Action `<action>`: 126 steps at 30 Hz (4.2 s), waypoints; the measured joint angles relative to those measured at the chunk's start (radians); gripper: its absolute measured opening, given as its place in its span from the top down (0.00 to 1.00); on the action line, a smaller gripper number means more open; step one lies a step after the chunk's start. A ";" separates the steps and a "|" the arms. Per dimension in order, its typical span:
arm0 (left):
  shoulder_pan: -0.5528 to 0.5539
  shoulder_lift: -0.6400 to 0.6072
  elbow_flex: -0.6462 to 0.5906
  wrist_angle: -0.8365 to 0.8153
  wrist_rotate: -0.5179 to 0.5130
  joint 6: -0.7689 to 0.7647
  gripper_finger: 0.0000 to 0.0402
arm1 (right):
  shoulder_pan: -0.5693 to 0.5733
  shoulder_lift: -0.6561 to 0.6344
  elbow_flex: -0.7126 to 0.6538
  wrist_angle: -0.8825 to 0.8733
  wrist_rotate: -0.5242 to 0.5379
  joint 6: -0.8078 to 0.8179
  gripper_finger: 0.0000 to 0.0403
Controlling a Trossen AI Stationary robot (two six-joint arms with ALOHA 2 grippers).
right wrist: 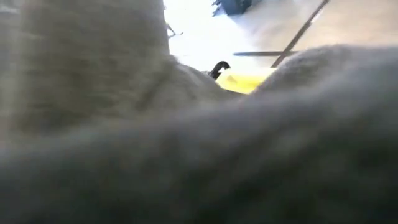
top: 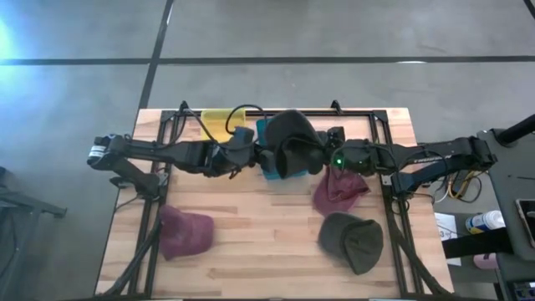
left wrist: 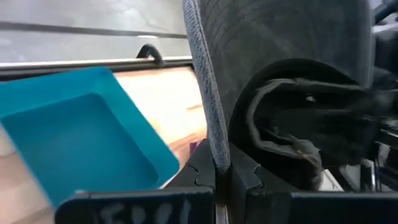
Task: Pick & Place hat
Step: Put the top black cap into the yellow bin
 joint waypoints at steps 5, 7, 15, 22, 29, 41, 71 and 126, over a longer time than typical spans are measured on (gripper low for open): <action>-0.001 0.000 -0.059 0.016 0.025 -0.057 0.99 | 0.029 -0.012 0.060 -0.081 -0.008 -0.060 0.44; -0.001 -0.002 -0.090 0.038 0.044 -0.096 0.99 | 0.033 -0.011 0.084 -0.130 -0.008 -0.078 0.44; -0.004 -0.007 -0.189 0.146 0.059 -0.176 0.99 | 0.078 -0.008 0.172 -0.439 -0.023 -0.104 0.46; 0.004 -0.008 -0.226 0.148 0.054 -0.224 0.99 | 0.156 -0.008 0.210 -0.738 -0.028 -0.060 0.45; 0.005 0.001 -0.226 0.150 0.066 -0.259 0.99 | 0.255 0.023 0.170 -0.713 -0.031 -0.079 0.45; -0.039 0.054 -0.226 0.144 0.149 -0.354 0.99 | 0.316 0.074 0.166 -0.768 0.146 0.065 0.45; -0.143 0.074 -0.520 0.485 0.136 -0.778 0.99 | 0.602 0.167 0.157 -0.789 -0.086 0.177 0.30; -0.374 0.212 -0.582 0.602 0.046 -1.150 0.99 | 0.282 0.729 0.253 -0.163 -0.295 -0.349 0.85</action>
